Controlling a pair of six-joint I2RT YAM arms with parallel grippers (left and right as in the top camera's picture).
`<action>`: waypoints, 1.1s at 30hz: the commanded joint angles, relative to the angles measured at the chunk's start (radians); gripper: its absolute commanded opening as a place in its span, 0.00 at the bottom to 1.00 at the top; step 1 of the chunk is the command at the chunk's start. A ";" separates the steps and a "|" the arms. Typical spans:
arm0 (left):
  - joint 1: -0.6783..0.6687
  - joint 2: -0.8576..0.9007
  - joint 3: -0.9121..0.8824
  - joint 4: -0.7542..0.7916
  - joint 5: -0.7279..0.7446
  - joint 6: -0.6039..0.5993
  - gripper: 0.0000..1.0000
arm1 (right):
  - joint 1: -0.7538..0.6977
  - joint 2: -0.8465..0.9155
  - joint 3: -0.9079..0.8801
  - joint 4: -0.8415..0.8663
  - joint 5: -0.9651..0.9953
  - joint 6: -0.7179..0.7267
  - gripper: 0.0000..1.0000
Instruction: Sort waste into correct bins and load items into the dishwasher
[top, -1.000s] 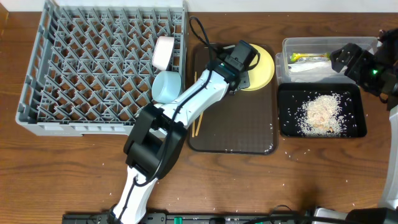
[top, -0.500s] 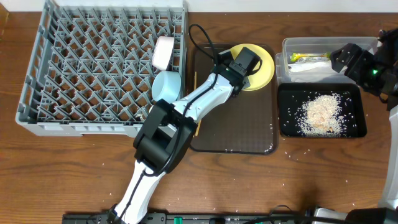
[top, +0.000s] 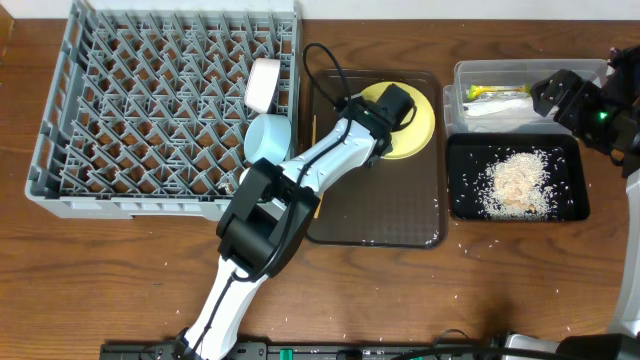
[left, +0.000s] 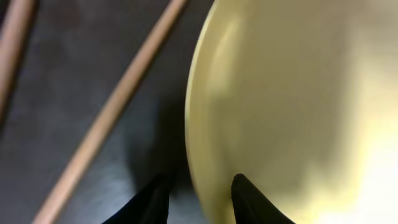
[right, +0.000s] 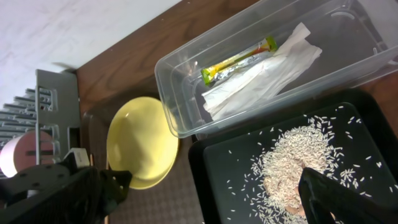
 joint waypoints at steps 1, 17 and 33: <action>0.000 0.015 -0.010 -0.089 -0.002 -0.005 0.35 | -0.003 -0.005 0.017 -0.002 -0.007 0.006 0.99; 0.000 0.015 -0.011 -0.076 0.001 -0.005 0.20 | -0.003 -0.005 0.017 -0.001 -0.007 0.006 0.99; 0.031 -0.189 -0.013 -0.085 -0.017 0.327 0.07 | -0.003 -0.005 0.017 -0.001 -0.007 0.006 0.99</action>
